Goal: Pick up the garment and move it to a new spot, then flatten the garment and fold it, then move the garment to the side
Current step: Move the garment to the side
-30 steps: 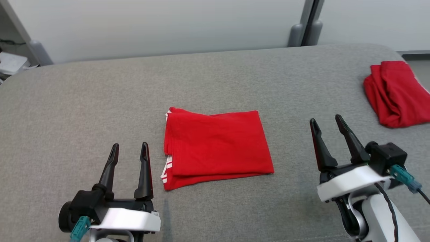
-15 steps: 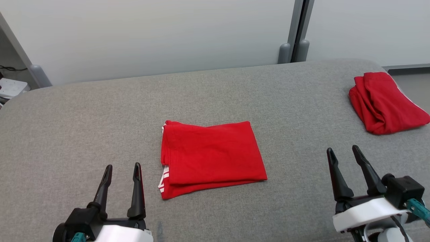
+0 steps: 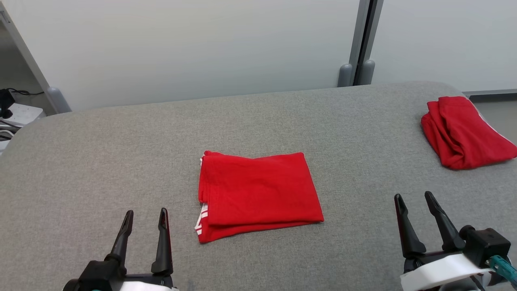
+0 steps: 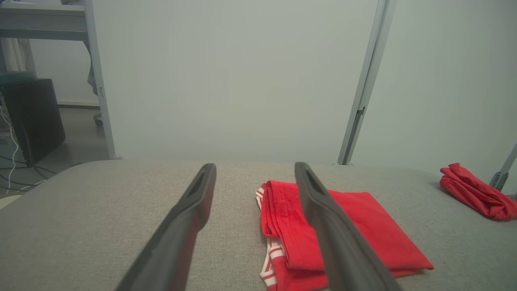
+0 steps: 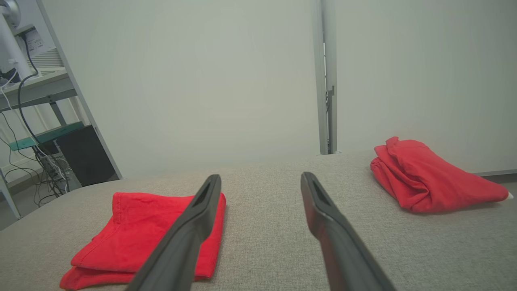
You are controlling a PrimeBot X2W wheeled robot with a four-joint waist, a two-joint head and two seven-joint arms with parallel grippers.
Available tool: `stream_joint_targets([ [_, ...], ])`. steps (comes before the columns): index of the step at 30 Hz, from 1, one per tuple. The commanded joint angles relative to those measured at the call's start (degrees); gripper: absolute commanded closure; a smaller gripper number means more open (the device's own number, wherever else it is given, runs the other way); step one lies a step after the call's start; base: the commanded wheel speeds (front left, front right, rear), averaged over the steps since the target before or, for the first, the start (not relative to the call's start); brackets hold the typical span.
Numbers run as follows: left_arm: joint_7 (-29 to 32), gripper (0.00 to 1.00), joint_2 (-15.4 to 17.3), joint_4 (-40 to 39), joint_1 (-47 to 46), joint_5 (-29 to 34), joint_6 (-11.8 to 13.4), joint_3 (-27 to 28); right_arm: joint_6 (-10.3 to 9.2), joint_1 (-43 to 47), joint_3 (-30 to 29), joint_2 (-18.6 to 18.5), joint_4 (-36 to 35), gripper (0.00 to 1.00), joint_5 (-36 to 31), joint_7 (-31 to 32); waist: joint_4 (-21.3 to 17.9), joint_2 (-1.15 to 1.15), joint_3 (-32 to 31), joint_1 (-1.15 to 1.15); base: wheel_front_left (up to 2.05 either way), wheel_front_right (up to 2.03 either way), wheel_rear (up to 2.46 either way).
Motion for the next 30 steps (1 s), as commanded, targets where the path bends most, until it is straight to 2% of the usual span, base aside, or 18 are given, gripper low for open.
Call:
stream_joint_targets([
  [1,-0.28,0.0,0.19,-1.44,-1.27,0.41,-0.18,1.94,0.0,-1.54,1.37,-0.31,-1.71,0.0,-0.27,-0.76,0.15,-0.01,0.04,0.0,0.0,0.0,0.0],
  [11,-0.28,0.0,0.19,-1.68,-1.68,0.51,-0.09,1.19,0.0,-1.39,1.6,-0.17,-0.77,0.0,2.02,-0.76,2.35,-0.01,0.98,0.0,0.0,0.0,0.0],
  [18,-0.28,0.0,0.19,-1.55,-2.52,0.94,-0.32,-0.13,0.0,-6.92,6.37,-1.79,8.27,0.0,10.84,-0.76,5.2,-0.01,2.72,0.0,0.0,0.0,0.0],
  [22,-0.28,0.0,0.19,-1.05,-2.99,0.91,-0.56,-0.81,0.0,-10.24,7.17,-2.1,12.98,0.0,14.7,-0.76,6.72,-0.01,3.32,0.0,0.0,0.0,0.0],
  [30,-0.28,0.0,0.19,-1.35,-5.3,-0.32,-0.35,-2.18,0.0,-19.99,14.71,-3.5,24.95,0.0,24.09,-0.76,11.04,-0.01,7.2,0.0,0.0,0.0,0.0],
])
